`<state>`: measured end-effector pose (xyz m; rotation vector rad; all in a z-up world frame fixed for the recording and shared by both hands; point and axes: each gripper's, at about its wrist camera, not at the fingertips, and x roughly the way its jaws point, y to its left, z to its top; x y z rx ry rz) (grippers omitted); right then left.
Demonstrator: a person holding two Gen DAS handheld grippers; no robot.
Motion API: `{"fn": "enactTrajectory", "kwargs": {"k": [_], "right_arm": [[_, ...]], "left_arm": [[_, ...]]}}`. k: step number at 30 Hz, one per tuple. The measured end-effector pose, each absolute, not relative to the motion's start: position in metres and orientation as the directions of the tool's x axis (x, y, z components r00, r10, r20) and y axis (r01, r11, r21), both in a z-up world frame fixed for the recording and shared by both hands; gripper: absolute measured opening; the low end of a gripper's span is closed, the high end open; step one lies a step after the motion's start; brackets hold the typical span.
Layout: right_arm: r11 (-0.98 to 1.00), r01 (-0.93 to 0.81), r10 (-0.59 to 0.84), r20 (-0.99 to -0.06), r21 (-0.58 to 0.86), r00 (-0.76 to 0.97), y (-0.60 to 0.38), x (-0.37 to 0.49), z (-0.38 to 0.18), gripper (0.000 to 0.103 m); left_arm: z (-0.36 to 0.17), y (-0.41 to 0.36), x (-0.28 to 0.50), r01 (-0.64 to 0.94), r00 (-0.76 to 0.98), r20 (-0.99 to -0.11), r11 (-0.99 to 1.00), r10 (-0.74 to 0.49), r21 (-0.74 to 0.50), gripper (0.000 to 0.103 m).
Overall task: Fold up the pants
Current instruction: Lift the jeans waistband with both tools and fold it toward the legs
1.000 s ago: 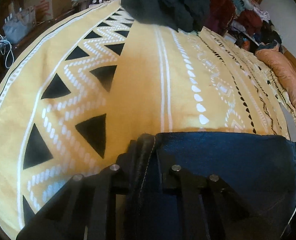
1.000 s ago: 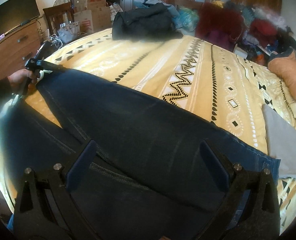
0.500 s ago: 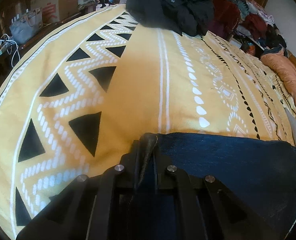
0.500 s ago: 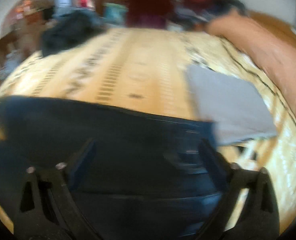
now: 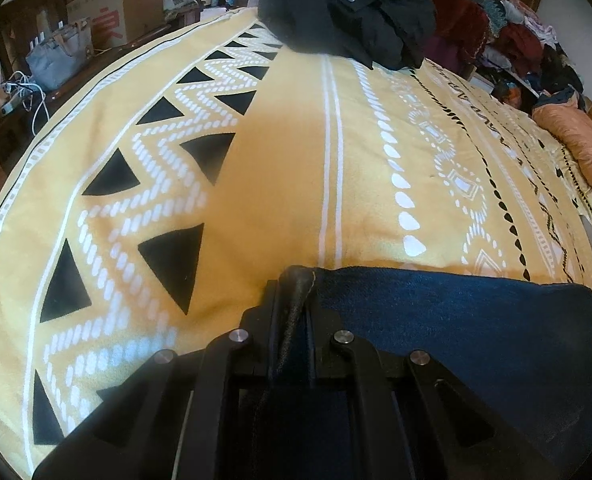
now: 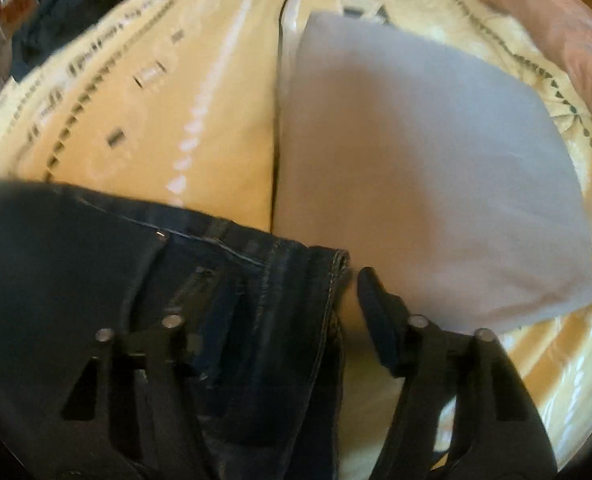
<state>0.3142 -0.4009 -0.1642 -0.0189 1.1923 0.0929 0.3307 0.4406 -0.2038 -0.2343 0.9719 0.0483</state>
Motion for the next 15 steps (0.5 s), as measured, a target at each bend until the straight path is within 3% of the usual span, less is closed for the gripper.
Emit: {"fn": "enactTrajectory", "kwargs": {"k": [1, 2, 3, 9, 15], "right_arm": [[0.995, -0.071, 0.088, -0.923, 0.066, 0.374, -0.403, 0.314, -0.163, 0.034], [0.993, -0.066, 0.116, -0.917, 0.098, 0.381, -0.407, 0.313, -0.162, 0.020], [0.988, -0.069, 0.153, -0.911, 0.137, 0.384, -0.408, 0.312, -0.161, 0.013], [0.964, -0.096, 0.261, -0.804, 0.249, 0.534, -0.415, 0.270, -0.112, 0.011], [0.942, -0.161, 0.328, -0.708, 0.294, 0.625, -0.414, 0.190, -0.054, 0.011]], "left_arm": [[-0.203, 0.440, 0.331, -0.150, 0.566, -0.823, 0.974, -0.058, -0.172, 0.009], [-0.201, 0.439, 0.330, -0.153, 0.570, -0.820, 0.974, -0.049, -0.165, 0.009], [-0.199, 0.438, 0.329, -0.159, 0.580, -0.814, 0.974, -0.041, -0.162, 0.008], [-0.145, 0.440, 0.282, -0.157, 0.751, -0.656, 0.947, -0.069, -0.279, 0.007], [-0.067, 0.433, 0.161, -0.055, 0.887, -0.448, 0.937, -0.113, -0.345, 0.007]]}}
